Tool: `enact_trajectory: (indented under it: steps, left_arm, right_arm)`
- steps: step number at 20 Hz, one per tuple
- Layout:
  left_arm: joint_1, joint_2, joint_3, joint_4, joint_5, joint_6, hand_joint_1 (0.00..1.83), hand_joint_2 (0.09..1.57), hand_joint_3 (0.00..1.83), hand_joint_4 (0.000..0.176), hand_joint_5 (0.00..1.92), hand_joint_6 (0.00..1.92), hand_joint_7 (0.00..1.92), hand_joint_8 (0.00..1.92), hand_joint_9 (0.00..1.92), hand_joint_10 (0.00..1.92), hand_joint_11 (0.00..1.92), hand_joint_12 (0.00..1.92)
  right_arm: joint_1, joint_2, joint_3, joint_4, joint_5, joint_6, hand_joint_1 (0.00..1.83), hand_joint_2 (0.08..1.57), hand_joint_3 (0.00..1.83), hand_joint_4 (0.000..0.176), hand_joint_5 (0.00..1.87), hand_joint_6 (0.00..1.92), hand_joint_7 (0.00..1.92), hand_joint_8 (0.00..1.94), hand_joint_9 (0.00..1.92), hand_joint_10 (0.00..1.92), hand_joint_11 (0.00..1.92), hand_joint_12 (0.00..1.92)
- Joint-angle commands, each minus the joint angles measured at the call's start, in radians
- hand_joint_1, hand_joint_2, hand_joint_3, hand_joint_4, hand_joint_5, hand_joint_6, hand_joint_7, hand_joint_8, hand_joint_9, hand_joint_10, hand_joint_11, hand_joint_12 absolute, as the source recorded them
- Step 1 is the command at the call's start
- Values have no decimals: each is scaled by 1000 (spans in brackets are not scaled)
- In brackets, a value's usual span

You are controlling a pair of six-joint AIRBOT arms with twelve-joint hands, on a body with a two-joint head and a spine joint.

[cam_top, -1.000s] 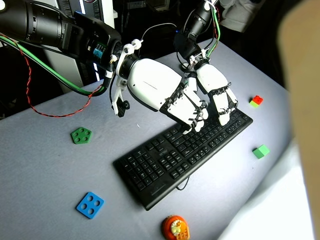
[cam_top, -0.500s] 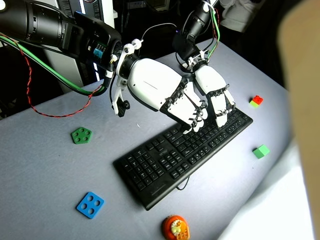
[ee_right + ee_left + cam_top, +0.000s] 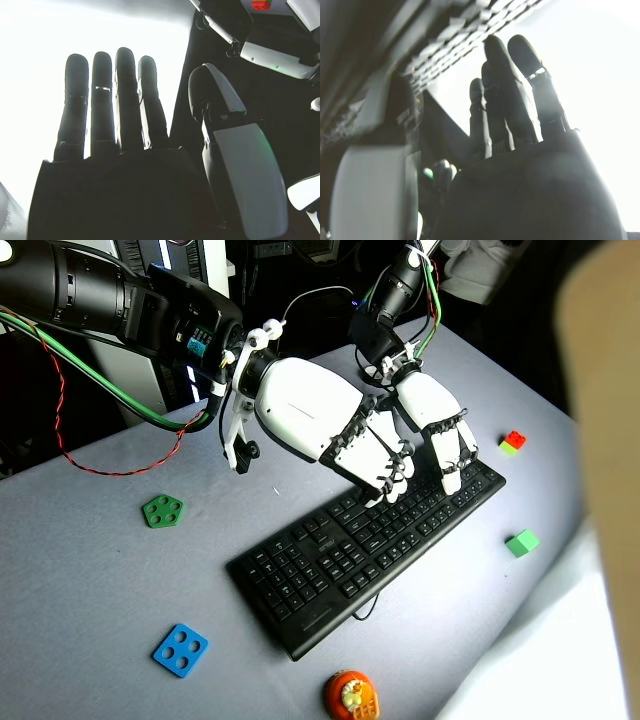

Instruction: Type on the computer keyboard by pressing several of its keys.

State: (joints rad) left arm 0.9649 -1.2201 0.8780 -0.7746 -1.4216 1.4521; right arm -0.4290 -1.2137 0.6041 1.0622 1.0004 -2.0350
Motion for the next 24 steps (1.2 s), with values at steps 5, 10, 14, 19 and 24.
enact_trajectory:
  steps: [5,10,14,19,24]
  left_arm:
    - [-16,33,-11,60,-87,-5,0,1299,2,0,315,20,454,13,526,21,91,1331]
    - [-35,131,-60,60,-45,-5,0,1302,1,0,597,121,797,117,721,315,222,1487]
    - [-58,197,-94,60,3,-5,0,1353,4,0,766,1583,768,1621,716,1787,619,1915]
    - [-87,251,-131,60,40,-5,0,1450,18,0,1033,1819,1164,1872,1089,1921,809,1921]
    - [-91,288,-154,59,49,-12,405,1495,6,170,1231,1921,1289,1921,1176,1921,592,1921]
  right_arm:
    - [6,1,-6,-86,56,7,506,1348,2,0,275,382,453,1,128,774,0,1529]
    - [4,0,-9,-86,56,7,324,1279,0,0,720,571,883,401,525,1188,101,1803]
    - [3,0,-11,-88,56,6,195,1289,4,0,915,1268,990,1387,824,1763,599,1920]
    - [7,3,-11,-90,51,6,197,1464,29,0,1009,1846,1238,1776,1220,1921,1101,1921]
    - [5,6,-12,-90,50,2,547,1491,7,0,1011,1868,1237,1835,1244,1921,1130,1921]
